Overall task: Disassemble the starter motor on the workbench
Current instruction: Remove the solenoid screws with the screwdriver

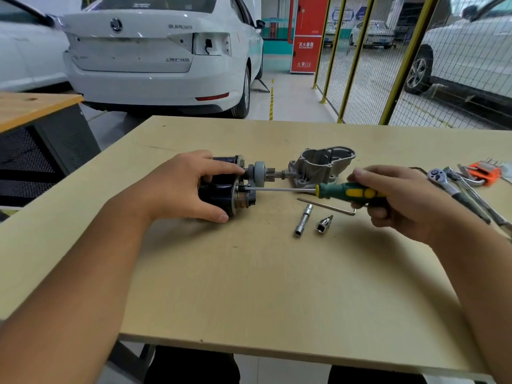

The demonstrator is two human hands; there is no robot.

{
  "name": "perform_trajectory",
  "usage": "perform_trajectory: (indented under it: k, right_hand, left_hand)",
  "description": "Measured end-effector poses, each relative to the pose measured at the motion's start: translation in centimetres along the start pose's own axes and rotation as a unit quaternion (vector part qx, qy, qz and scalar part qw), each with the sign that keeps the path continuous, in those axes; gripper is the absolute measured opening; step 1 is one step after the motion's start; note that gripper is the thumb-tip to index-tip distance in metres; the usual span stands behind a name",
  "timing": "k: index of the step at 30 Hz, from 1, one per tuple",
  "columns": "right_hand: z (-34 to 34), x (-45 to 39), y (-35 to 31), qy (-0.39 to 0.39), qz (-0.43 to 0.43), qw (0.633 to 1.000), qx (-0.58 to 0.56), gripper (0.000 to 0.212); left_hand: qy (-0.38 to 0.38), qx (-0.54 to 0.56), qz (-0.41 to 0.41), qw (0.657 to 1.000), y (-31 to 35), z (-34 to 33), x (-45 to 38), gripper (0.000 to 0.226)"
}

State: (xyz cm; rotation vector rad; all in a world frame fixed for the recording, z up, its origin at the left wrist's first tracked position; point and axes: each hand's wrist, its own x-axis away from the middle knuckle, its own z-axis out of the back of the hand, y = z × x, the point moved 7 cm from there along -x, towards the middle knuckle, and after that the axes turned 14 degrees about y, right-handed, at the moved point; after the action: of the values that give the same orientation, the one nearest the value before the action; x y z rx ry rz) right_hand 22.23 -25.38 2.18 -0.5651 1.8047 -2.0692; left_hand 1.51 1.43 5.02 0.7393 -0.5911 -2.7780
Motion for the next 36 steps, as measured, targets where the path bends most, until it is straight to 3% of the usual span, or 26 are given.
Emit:
perform_trajectory:
  k: [5, 8, 11, 13, 17, 22, 26, 29, 31, 33, 36]
  right_hand:
    - [-0.1, -0.2, -0.7, -0.022, 0.034, 0.992, -0.117, 0.040]
    - [-0.5, 0.1, -0.6, -0.015, 0.029, 0.996, -0.086, 0.023]
    - [-0.2, 0.1, -0.3, 0.006, 0.011, 1.000, -0.022, 0.031]
    - [-0.1, 0.0, -0.7, -0.013, 0.020, 0.998, -0.062, 0.023]
    - [-0.2, 0.1, -1.1, -0.052, 0.020, 0.986, -0.157, 0.046]
    - [-0.2, 0.2, -0.6, 0.004, -0.009, 0.999, -0.053, 0.041]
    - [-0.1, -0.1, -0.8, -0.030, 0.006, 0.993, -0.110, 0.028]
    - [-0.1, -0.2, -0.8, -0.038, 0.012, 0.986, -0.161, 0.037]
    - [-0.4, 0.0, -0.7, -0.031, 0.007, 0.992, -0.120, 0.027]
    - [-0.1, 0.1, -0.4, 0.006, -0.006, 0.998, -0.056, 0.038]
    - [-0.1, 0.0, -0.5, -0.008, -0.010, 0.997, -0.077, 0.029]
  left_hand:
    - [0.024, 0.006, -0.009, 1.000, 0.4, 0.4, 0.1, 0.088]
    - [0.034, 0.000, -0.006, 0.999, 0.5, 0.6, 0.1, 0.086]
    - [0.024, -0.027, -0.006, 0.999, 0.7, 0.6, 0.1, 0.081]
    - [0.012, -0.047, -0.011, 0.999, 0.7, 0.6, 0.1, 0.077]
    - [-0.009, -0.095, -0.024, 0.995, 0.7, 0.3, 0.2, 0.067]
    - [-0.021, -0.131, -0.029, 0.991, 0.9, 0.0, 0.3, 0.059]
    - [-0.026, -0.139, -0.029, 0.990, 1.0, 0.0, 0.3, 0.058]
    - [-0.022, -0.126, -0.029, 0.991, 1.1, 0.1, 0.3, 0.058]
    - [-0.022, -0.119, -0.030, 0.992, 1.0, 0.1, 0.3, 0.057]
    - [-0.022, -0.109, -0.031, 0.993, 0.9, 0.0, 0.2, 0.056]
    - [-0.014, -0.069, -0.023, 0.997, 0.6, 0.0, 0.2, 0.062]
